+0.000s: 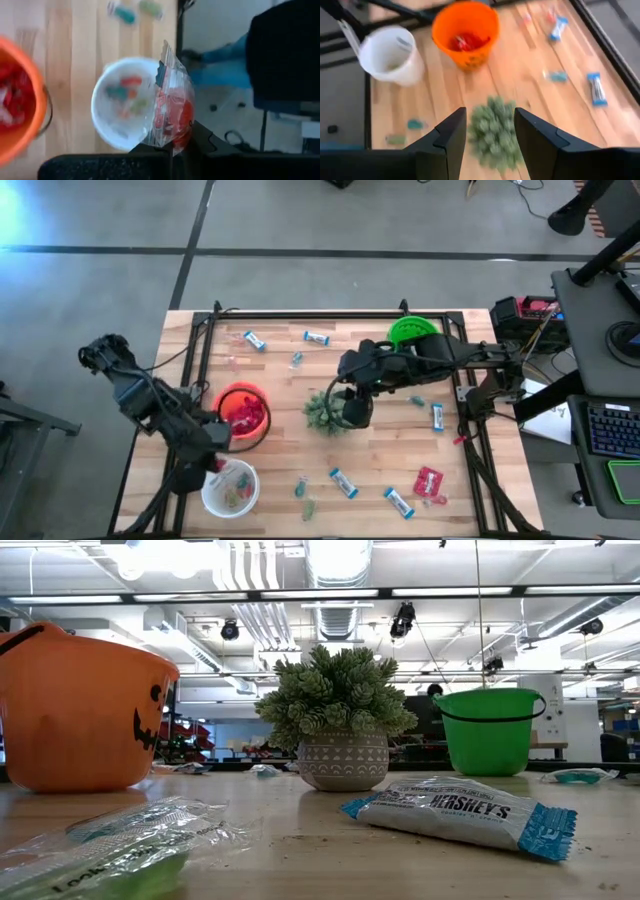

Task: Sort candy
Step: Put the orange gummy into the white bucket, then put the white chocolate into the green bucket

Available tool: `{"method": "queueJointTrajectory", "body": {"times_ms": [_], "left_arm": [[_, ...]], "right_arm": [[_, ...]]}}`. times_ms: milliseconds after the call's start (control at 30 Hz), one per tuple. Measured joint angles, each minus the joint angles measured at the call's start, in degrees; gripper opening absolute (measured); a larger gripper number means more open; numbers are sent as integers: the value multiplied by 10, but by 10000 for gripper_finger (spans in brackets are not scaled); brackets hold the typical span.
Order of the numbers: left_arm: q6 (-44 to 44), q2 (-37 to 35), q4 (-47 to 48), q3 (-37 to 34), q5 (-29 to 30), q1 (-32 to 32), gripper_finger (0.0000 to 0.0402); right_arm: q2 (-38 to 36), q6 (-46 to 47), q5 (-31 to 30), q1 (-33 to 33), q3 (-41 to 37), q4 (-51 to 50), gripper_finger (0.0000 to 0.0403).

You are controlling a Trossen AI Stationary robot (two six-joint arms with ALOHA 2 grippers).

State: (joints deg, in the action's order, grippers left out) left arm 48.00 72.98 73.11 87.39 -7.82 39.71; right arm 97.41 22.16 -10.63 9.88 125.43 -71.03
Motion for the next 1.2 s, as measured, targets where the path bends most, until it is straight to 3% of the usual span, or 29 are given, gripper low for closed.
{"method": "queueJointTrajectory", "body": {"times_ms": [267, 467, 800, 1200], "left_arm": [[11, 13, 29, -1, -37, 8, 8], [28, 29, 27, -1, -67, 8, 48], [11, 51, 28, -1, -64, 10, 108], [20, -12, 45, -1, 177, 10, 111]], "right_arm": [[-5, 40, 0, -1, 0, -41, 143], [-18, 43, -35, -2, 0, -40, 145], [-41, 45, -84, -6, 0, -56, 155], [-31, -6, -88, -90, -29, -38, 153]]}}
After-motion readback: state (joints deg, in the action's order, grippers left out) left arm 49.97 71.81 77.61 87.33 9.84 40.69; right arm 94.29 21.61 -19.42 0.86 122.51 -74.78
